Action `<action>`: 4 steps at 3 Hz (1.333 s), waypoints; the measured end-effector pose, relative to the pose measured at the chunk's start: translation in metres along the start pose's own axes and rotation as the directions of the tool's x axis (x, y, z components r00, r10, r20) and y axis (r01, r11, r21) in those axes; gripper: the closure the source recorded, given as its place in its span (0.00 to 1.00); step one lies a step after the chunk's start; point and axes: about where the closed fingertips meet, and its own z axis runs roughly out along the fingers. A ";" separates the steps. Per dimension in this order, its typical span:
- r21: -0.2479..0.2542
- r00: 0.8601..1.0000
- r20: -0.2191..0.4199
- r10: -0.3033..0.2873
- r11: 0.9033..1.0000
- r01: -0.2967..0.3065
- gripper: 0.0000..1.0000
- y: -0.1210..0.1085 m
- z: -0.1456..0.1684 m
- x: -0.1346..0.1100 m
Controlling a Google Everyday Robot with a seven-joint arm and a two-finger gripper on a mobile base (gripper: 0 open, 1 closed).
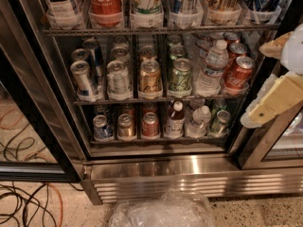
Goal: Pick redbull can from top shelf of fridge
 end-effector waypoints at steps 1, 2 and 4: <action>0.011 0.993 0.114 0.029 0.999 -0.030 0.00 0.008 0.010 -0.023; 0.011 0.993 0.114 0.029 0.999 -0.030 0.00 0.008 0.010 -0.023; -0.006 0.979 0.200 0.043 0.999 -0.043 0.00 0.015 0.018 -0.034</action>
Offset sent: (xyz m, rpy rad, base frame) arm 0.0019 0.0211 -0.0010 0.0855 -0.0365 -0.0014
